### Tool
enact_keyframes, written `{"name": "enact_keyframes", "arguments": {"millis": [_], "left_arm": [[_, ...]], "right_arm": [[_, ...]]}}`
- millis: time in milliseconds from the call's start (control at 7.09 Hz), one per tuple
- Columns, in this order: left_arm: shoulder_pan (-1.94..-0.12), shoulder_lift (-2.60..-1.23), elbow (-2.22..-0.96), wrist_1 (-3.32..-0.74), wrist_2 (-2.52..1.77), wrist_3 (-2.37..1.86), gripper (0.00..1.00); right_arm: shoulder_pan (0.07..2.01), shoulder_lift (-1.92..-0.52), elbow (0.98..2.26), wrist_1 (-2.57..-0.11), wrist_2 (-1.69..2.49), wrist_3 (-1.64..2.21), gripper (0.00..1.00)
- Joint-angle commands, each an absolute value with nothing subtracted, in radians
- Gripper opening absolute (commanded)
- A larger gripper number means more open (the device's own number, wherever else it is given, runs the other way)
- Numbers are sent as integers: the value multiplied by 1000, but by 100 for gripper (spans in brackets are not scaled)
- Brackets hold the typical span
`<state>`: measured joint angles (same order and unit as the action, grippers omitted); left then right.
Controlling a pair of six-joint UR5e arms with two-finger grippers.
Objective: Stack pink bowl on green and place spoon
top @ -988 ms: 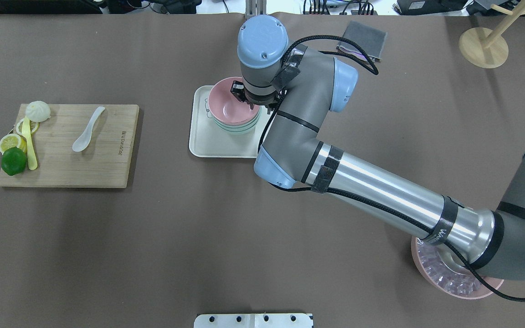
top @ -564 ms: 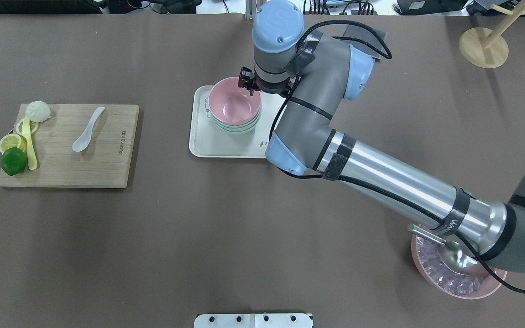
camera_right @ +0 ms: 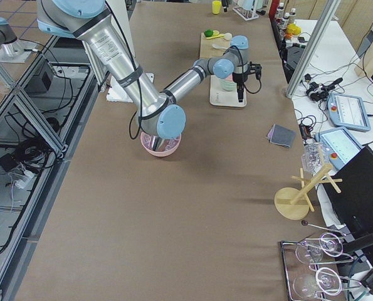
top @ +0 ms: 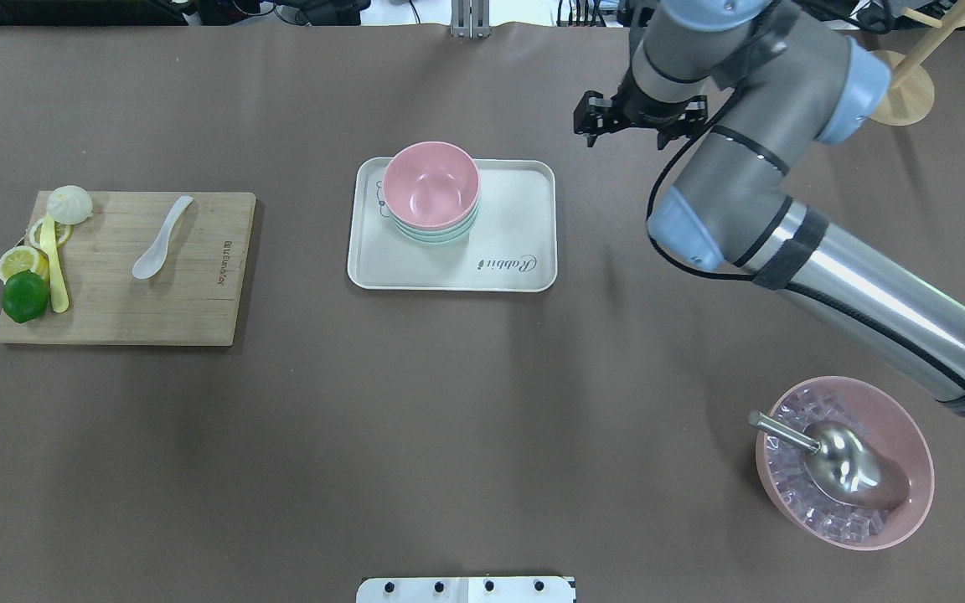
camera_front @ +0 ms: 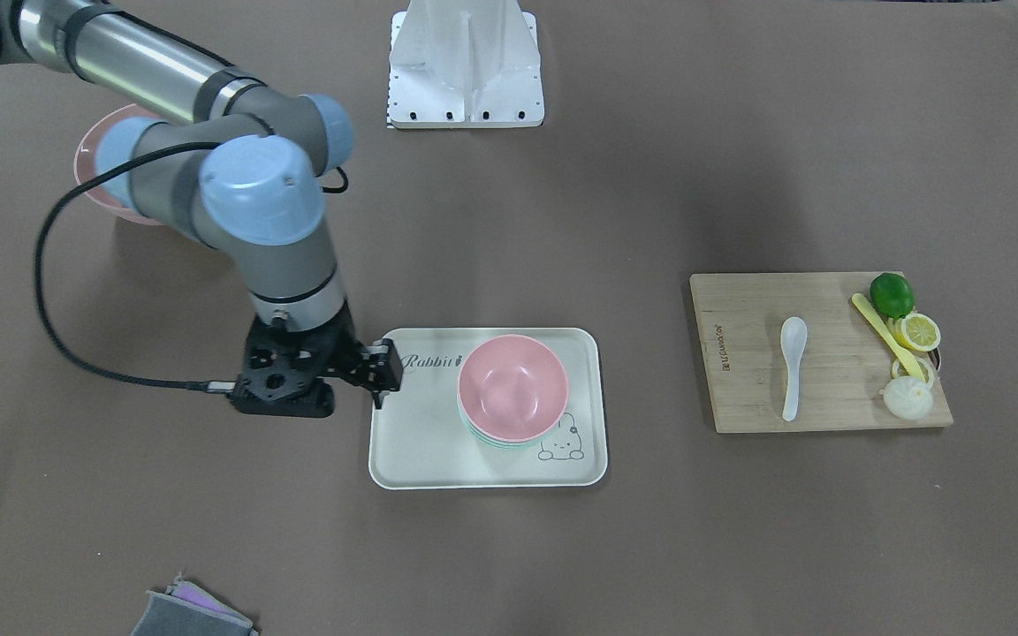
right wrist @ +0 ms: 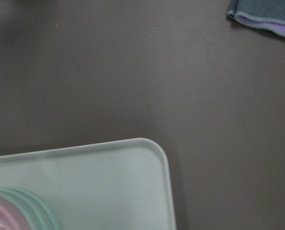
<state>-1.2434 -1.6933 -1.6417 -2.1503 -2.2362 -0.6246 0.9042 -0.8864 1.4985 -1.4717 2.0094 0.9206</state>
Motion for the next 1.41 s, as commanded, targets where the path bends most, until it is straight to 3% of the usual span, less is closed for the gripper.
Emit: {"name": "enact_keyframes", "arguments": {"millis": [0,564,847,988,1270], "left_arm": [[-1090,-1799,-1586,-2155,-2105,-765,98],[-942,-1873,-1452,-2264,-2001,-779,98],[-908,-1875,-1443,-2273,-1971,-773,97],[-899,-1875,-1442,-2273,-1961,-773,92],[-891,-1873,-1443,-2275,-1956,-770,54]], "right_arm": [[1036,-1029,1567,-1470,2116,702,100],[1225,-1312,1679,-1468,2210,489,100],[1288,-1452,1730,-1470,2210,315,100],[1327,-1523,1739,-1468,2204,220,100],[1382,-1557,1740,-1470,2209,141,100]]}}
